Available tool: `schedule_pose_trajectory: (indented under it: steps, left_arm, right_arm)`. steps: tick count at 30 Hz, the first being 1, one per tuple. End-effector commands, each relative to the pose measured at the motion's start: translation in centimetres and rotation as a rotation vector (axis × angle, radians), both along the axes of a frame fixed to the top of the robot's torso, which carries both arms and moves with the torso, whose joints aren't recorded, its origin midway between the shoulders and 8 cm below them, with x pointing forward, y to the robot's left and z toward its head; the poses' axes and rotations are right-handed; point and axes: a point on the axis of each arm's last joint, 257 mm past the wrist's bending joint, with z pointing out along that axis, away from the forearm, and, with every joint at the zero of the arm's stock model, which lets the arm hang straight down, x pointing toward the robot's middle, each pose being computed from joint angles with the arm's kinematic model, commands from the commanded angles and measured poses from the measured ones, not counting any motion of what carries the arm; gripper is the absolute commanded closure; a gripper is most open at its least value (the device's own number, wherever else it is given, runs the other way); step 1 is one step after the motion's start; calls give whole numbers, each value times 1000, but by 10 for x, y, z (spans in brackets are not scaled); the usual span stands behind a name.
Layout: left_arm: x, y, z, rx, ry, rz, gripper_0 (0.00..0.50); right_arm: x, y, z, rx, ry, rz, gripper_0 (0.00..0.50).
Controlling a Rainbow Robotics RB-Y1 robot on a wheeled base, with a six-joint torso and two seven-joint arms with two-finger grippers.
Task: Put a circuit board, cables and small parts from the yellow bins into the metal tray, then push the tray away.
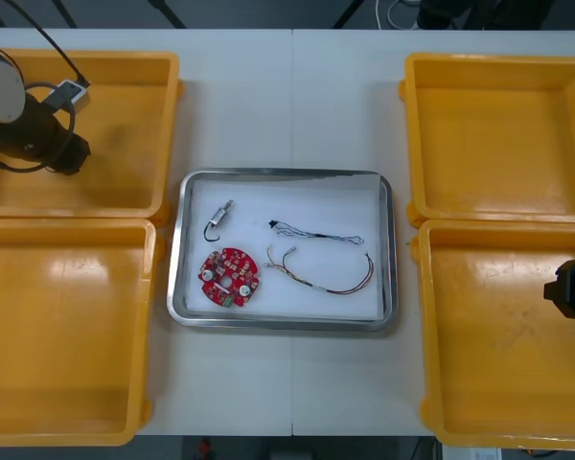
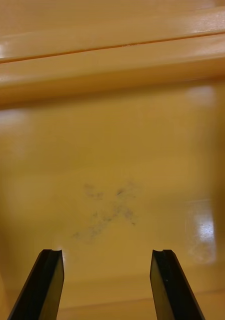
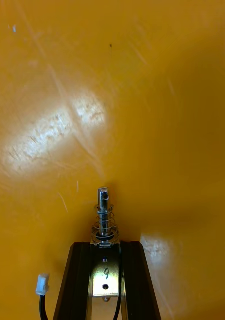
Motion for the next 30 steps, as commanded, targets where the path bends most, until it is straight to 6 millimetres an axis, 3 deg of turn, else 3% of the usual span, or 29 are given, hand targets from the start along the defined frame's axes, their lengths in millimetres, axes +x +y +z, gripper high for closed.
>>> schedule_pose_trajectory:
  steps: [1, 10, 19, 22, 27, 30]
  left_arm:
    - [-5, -4, 28, -101, 11, 34, 500]
    - [-23, -45, 73, -176, 37, 192, 500]
    - [-61, -116, 108, -221, 53, 240, 500]
    - [-82, -154, 118, -264, 62, 243, 500]
    - [-107, -200, 115, -278, 67, 212, 500]
    - [-119, -226, 104, -284, 79, 194, 500]
  right_arm:
    - [-6, 6, -6, 16, 16, -13, 0]
    - [-6, 7, -6, 15, 17, -3, 0]
    - [-6, 10, -7, 10, 20, 22, 0]
    - [-6, 11, -7, 8, 21, 31, 0]
    - [-6, 12, -7, 5, 23, 45, 0]
    - [-6, 13, -7, 1, 22, 56, 0]
